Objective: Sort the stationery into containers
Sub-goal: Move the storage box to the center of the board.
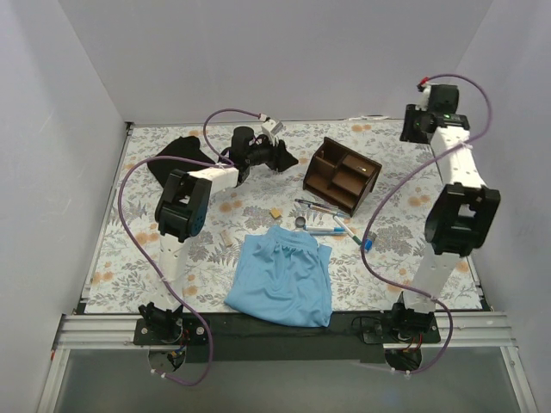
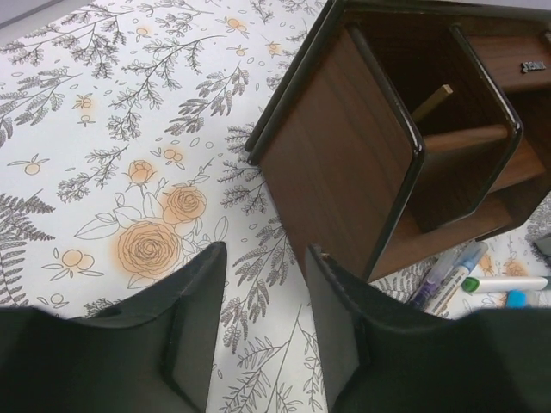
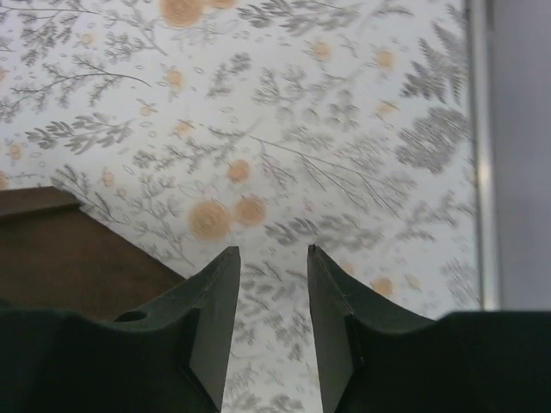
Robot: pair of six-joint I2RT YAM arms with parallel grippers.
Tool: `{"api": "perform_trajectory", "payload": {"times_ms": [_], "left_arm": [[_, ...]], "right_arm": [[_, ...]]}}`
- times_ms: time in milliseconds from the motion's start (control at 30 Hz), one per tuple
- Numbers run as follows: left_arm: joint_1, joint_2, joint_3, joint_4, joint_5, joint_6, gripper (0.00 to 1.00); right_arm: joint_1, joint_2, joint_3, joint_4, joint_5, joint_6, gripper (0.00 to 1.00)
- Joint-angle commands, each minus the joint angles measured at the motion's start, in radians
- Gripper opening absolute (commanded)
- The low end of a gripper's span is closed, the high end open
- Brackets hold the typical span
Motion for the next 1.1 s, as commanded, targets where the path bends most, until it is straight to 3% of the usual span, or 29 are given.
{"api": "perform_trajectory", "payload": {"times_ms": [0,33,67,133,300,433,867,1067], "left_arm": [[0.006,-0.038,0.047,-0.003,0.033,0.006,0.29],[0.006,-0.027,0.049,-0.001,0.035,0.003,0.22],[0.008,-0.021,0.052,0.0,0.045,-0.005,0.16],[0.011,-0.006,0.057,0.013,0.041,-0.025,0.08],[0.011,0.042,0.089,0.025,0.027,-0.053,0.0],[0.011,0.076,0.13,0.023,0.03,-0.089,0.0],[-0.012,0.109,0.155,0.045,0.036,-0.109,0.0],[-0.011,0.057,0.097,0.033,0.03,-0.096,0.0]], "right_arm": [[0.005,-0.219,-0.246,-0.014,0.001,0.018,0.42],[0.005,-0.264,-0.287,-0.032,-0.007,0.013,0.38],[0.007,-0.284,-0.333,-0.043,-0.019,0.01,0.2],[0.007,-0.328,-0.443,-0.068,-0.022,0.022,0.01],[0.01,-0.353,-0.549,-0.065,-0.137,0.065,0.01],[0.027,-0.333,-0.557,-0.051,-0.153,0.065,0.01],[0.074,-0.091,-0.298,-0.039,-0.203,0.038,0.01],[0.166,0.027,-0.151,-0.019,-0.211,0.042,0.01]]}}
